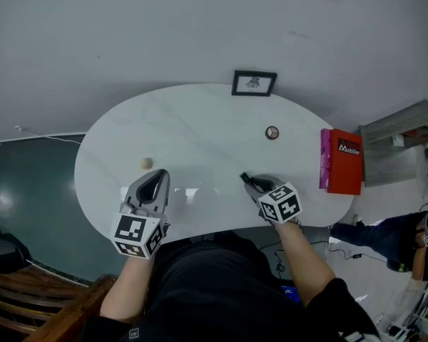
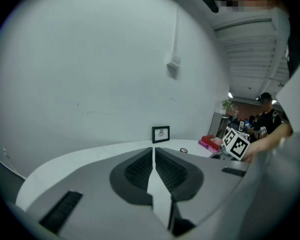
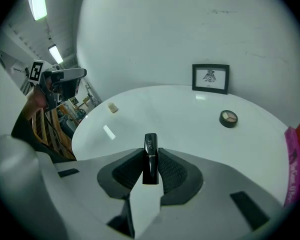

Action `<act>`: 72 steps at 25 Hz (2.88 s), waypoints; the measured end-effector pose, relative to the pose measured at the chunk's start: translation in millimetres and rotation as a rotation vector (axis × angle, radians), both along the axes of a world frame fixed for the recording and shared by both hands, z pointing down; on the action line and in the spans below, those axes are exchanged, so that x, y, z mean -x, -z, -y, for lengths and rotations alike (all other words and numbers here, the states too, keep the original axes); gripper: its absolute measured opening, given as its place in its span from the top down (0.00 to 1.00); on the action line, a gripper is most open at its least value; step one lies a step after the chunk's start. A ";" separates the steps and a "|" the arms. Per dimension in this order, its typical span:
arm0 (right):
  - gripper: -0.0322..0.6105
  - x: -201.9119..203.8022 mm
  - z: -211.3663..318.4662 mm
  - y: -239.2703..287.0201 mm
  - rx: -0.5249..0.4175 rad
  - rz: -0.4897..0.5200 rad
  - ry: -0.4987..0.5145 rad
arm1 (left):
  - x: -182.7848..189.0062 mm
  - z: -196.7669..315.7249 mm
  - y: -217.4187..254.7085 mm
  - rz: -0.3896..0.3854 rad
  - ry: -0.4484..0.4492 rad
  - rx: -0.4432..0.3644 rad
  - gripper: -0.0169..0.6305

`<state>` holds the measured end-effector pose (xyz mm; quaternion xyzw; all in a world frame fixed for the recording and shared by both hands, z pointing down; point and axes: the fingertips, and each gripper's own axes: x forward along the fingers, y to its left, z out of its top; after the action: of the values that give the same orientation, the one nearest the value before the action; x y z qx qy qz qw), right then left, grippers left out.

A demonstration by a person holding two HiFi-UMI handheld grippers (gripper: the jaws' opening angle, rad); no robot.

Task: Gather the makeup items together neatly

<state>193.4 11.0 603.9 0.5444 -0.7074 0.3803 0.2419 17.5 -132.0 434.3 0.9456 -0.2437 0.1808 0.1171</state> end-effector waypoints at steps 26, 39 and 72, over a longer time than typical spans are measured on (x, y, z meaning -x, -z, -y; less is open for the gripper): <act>0.79 183.8 191.8 -25.6 0.046 -0.004 -0.152 | 169.7 131.8 -8.0 -0.005 -0.045 -0.018 0.93; 0.77 169.0 202.2 -38.8 0.056 -0.016 -0.287 | 169.6 132.5 -19.3 -0.002 -0.047 0.015 0.93; 0.79 31.7 141.4 97.2 -0.313 0.013 -0.221 | 60.4 70.6 16.0 -0.044 0.003 -0.048 0.93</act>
<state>161.7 -130.4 506.7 0.6472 -0.6956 0.2932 0.1063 -42.8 -202.5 418.4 0.9516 -0.2468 0.1537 0.0998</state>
